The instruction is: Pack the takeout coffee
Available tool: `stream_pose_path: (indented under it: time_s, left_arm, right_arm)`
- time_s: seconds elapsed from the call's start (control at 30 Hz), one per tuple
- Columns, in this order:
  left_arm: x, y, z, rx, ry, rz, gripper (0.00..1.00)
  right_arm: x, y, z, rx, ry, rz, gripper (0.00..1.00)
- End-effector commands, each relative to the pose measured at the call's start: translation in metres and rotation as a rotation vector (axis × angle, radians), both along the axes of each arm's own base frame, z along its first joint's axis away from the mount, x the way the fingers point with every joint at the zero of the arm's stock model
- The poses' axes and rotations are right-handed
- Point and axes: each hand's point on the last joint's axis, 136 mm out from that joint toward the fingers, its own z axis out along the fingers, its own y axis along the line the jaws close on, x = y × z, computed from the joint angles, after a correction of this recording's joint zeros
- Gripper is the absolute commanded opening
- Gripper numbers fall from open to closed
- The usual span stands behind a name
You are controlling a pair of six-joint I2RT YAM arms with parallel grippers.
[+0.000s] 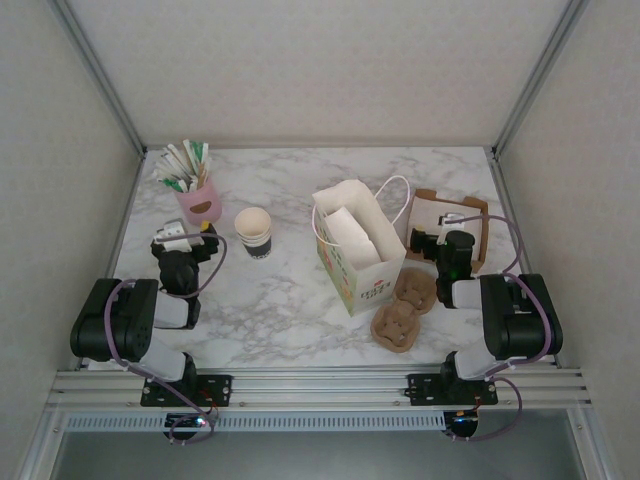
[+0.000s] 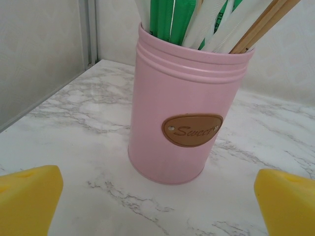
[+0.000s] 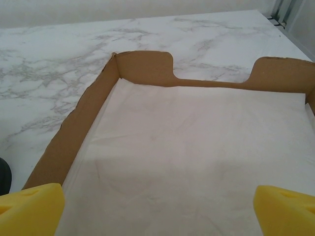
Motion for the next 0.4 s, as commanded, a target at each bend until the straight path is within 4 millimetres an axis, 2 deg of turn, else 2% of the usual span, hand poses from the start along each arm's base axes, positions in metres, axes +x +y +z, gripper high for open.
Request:
stream_pose_path:
  time_s: [0.0,0.37]
  left_arm:
    - [0.0041,0.0006,0.003,-0.006,-0.011,-0.008,1.0]
    - [0.0041,0.0004,0.0031,-0.006,-0.012,-0.009,1.0]
  right_arm:
    - [0.0029,0.0059,-0.001,-0.012,0.01,0.027,0.99]
    - [0.0028,0.0068,-0.0012,-0.01,0.011,0.032,0.99]
